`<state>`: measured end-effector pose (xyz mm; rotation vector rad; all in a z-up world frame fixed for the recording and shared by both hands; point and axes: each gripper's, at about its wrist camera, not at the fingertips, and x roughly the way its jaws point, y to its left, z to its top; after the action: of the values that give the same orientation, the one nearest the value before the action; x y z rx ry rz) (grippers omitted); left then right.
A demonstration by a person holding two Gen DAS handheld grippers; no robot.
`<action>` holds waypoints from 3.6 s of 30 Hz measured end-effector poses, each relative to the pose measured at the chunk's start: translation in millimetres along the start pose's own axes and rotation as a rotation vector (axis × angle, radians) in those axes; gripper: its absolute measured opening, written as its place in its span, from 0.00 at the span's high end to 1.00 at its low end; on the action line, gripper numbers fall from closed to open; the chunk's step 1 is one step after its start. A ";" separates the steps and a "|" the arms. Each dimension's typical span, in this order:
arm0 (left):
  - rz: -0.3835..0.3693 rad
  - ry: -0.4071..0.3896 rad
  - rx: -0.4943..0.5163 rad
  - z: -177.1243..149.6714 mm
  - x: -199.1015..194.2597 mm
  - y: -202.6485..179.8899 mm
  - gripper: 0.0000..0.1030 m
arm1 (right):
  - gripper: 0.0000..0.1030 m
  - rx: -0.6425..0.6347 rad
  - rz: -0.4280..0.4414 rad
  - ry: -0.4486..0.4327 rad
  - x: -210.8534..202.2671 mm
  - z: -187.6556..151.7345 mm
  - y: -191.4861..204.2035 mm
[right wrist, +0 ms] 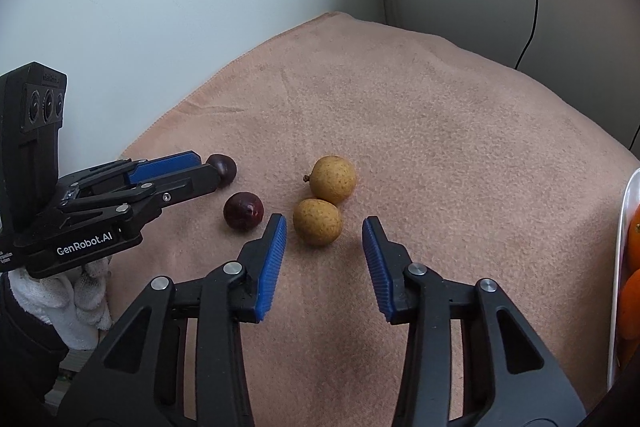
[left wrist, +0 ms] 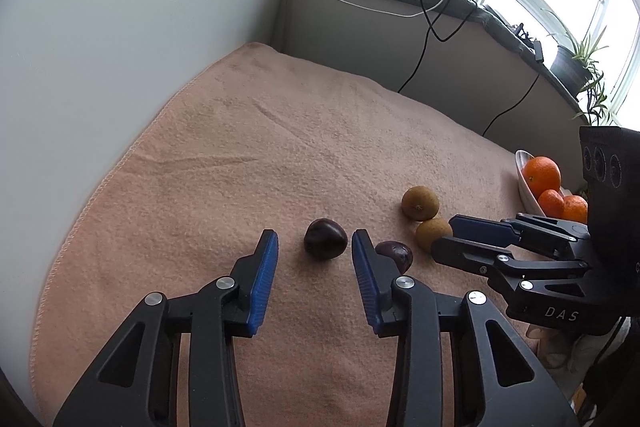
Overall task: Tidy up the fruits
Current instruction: 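Close the right tool on a tan longan while the left tool grips a dark plum, then lift the longan and plum and carry them over the plate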
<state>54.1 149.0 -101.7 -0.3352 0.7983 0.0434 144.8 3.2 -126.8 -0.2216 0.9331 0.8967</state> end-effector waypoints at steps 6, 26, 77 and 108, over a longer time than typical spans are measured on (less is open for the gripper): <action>0.003 0.014 0.011 0.1 3.5 -2.7 0.70 | 0.67 -0.016 -0.005 0.023 6.1 4.0 4.3; -0.004 -0.010 0.028 -1.3 -6.9 -8.9 0.80 | 0.73 -0.008 -0.004 -0.017 -12.0 -1.6 4.8; -0.335 -0.057 0.272 30.2 6.4 -227.1 0.80 | 0.73 0.313 -0.283 -0.337 -232.9 -101.3 -151.7; -0.414 0.015 0.408 42.1 52.5 -323.2 0.80 | 0.73 0.351 -0.277 -0.276 -205.7 -105.2 -200.4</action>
<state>173.0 -148.4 -21.6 -0.1078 0.7199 -0.5044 174.9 -296.0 -70.9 0.0731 0.7638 0.4821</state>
